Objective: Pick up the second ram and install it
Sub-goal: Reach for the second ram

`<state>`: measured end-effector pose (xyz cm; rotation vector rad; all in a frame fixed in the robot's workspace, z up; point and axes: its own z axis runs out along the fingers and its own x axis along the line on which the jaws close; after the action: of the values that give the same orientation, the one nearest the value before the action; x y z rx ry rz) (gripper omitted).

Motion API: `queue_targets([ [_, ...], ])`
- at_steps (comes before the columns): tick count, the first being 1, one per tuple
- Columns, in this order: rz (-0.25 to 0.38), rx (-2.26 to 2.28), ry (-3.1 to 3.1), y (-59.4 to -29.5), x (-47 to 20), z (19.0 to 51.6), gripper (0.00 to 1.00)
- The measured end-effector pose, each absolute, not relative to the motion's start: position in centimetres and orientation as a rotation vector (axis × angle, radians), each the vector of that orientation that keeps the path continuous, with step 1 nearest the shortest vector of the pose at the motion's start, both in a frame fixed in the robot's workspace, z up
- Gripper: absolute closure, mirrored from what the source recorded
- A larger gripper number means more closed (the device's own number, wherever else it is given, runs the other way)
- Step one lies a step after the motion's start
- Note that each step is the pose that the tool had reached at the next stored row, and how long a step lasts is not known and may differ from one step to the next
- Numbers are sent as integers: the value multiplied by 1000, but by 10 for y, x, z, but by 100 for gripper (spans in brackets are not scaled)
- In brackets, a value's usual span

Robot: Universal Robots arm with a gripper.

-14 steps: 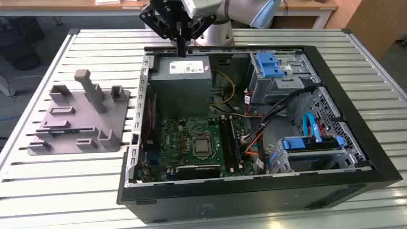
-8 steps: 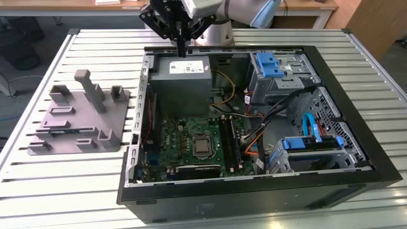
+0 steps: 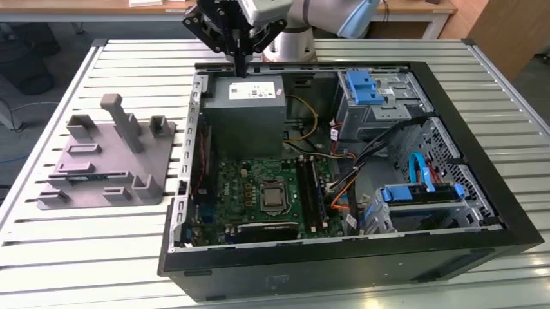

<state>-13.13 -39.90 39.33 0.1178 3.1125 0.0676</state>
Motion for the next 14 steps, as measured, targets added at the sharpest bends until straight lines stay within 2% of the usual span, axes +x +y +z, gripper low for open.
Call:
queue_targets([
  [14,68,118,3112,-399,-192,392,90],
])
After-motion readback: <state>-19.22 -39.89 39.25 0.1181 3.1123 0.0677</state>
